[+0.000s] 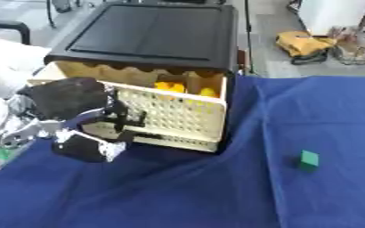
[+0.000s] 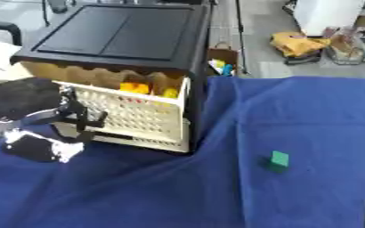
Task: Pick up objects from table and place into drawer.
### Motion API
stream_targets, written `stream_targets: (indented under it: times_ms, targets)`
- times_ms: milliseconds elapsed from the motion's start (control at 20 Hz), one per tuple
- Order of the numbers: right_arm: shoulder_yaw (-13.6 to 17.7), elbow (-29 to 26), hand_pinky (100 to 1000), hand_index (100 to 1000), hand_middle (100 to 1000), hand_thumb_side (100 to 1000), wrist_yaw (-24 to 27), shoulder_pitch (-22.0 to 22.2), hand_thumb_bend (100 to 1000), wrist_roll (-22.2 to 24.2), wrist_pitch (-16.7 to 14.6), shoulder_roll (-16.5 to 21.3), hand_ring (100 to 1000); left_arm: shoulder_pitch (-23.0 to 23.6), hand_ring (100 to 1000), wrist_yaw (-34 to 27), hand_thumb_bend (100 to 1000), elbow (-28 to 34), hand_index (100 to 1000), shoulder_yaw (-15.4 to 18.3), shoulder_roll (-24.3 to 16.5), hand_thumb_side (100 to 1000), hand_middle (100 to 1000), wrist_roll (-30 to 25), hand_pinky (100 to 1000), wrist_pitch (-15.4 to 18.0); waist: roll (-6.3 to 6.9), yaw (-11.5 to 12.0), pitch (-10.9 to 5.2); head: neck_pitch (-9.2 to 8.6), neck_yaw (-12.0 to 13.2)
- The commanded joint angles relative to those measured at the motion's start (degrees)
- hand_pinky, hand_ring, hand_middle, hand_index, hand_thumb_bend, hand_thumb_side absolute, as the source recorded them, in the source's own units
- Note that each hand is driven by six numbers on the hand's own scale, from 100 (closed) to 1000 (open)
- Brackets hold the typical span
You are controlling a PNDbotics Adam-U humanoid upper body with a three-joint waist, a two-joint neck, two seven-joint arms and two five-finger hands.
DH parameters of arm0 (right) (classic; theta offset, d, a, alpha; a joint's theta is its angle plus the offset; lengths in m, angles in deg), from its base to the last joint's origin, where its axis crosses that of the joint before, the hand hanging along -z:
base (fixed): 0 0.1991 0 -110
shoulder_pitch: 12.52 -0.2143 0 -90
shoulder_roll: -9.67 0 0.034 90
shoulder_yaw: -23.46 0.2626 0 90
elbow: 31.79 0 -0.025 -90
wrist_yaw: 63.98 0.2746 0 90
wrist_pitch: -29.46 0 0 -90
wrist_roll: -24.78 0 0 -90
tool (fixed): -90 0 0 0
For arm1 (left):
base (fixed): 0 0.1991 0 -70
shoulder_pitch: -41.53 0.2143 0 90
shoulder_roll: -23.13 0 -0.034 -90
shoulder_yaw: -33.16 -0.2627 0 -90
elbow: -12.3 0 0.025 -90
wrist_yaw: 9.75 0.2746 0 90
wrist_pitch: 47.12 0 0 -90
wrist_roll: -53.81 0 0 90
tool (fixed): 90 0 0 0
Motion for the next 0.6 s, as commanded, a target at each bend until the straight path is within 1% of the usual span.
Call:
stream_targets:
  times_ms: [50, 200, 400, 600]
  targets:
    - [0.15, -0.88, 685, 715, 569, 1000, -0.30, -0.70, 100, -0.84, -0.43, 0.07, 720, -0.13, 100, -0.77, 100, 0.78, 533, -0.79, -0.46, 593, 100, -0.77, 100, 0.21, 0.18, -0.11, -1.14, -0.16, 0.15]
    - [0.15, -0.88, 685, 715, 569, 1000, -0.34, -0.73, 100, -0.88, -0.39, 0.08, 720, 0.31, 100, 1.27, 100, 0.78, 536, -0.54, -0.85, 568, 100, -0.65, 100, -0.12, 0.12, -0.02, -1.16, -0.16, 0.23]
    - [0.14, -0.88, 685, 715, 568, 1000, -0.41, -0.63, 100, -0.95, -0.36, 0.03, 720, -0.01, 100, 5.76, 100, 0.78, 544, 0.18, -1.16, 527, 100, 0.17, 100, -0.24, 0.11, 0.20, -1.29, -0.12, 0.34]
    - [0.13, -0.88, 685, 714, 569, 1000, -0.46, -0.55, 100, -1.06, -0.34, 0.00, 719, -0.36, 100, 9.78, 100, 0.78, 558, 0.33, -0.83, 514, 100, 0.07, 100, 0.06, 0.12, 0.32, -1.37, -0.17, 0.36]
